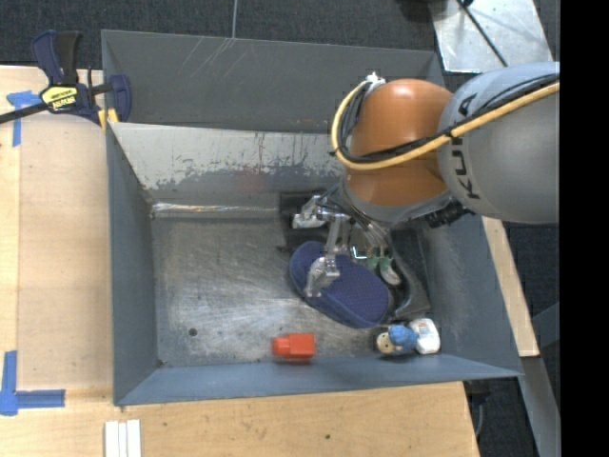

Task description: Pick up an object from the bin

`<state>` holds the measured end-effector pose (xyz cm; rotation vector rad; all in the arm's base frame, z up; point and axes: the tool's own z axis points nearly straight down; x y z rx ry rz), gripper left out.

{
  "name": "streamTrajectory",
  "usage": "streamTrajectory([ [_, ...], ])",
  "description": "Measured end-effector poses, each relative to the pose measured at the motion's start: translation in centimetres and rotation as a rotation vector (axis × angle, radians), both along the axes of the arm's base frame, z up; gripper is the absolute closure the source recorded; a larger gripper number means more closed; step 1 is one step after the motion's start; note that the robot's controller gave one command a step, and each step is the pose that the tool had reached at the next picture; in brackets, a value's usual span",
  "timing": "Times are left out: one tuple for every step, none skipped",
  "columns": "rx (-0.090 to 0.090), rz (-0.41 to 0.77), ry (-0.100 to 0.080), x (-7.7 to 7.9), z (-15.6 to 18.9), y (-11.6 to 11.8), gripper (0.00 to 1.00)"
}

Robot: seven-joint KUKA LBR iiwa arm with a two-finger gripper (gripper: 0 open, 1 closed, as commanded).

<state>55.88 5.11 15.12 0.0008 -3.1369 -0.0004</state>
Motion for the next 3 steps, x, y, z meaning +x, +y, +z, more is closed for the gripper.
streamTrajectory([
  [0.009, -0.041, -0.009, 1.4, -7.7, -5.8, 0.00],
  [0.006, -0.036, -0.016, 1.6, -7.2, -5.7, 1.00],
  [-0.001, -0.006, -0.016, 0.0, 6.7, -6.4, 1.00],
])
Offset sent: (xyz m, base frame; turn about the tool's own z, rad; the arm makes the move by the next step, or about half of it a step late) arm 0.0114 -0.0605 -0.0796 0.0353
